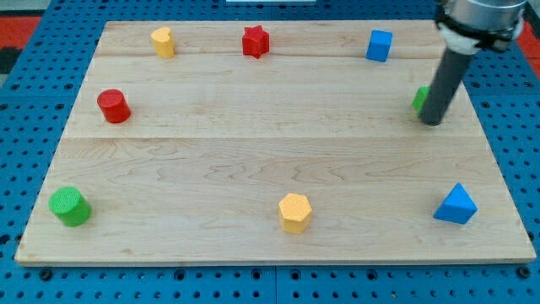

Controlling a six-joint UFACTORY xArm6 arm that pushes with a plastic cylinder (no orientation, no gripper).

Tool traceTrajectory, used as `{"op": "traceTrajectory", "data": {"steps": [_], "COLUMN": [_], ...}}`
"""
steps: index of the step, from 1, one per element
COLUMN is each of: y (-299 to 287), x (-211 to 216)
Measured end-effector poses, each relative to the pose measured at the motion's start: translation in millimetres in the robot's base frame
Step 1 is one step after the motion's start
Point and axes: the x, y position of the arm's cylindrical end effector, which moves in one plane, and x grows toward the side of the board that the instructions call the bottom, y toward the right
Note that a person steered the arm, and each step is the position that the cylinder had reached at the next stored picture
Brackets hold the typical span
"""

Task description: Move the green star to the bottom of the red star

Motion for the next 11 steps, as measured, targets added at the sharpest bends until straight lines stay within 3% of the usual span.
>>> {"op": "traceTrajectory", "data": {"steps": [1, 2, 3, 4, 5, 7, 9, 11], "y": [45, -8, -137, -170, -153, -196, -248, -236], "x": [-17, -29, -43, -76, -117, -117, -91, -27]}}
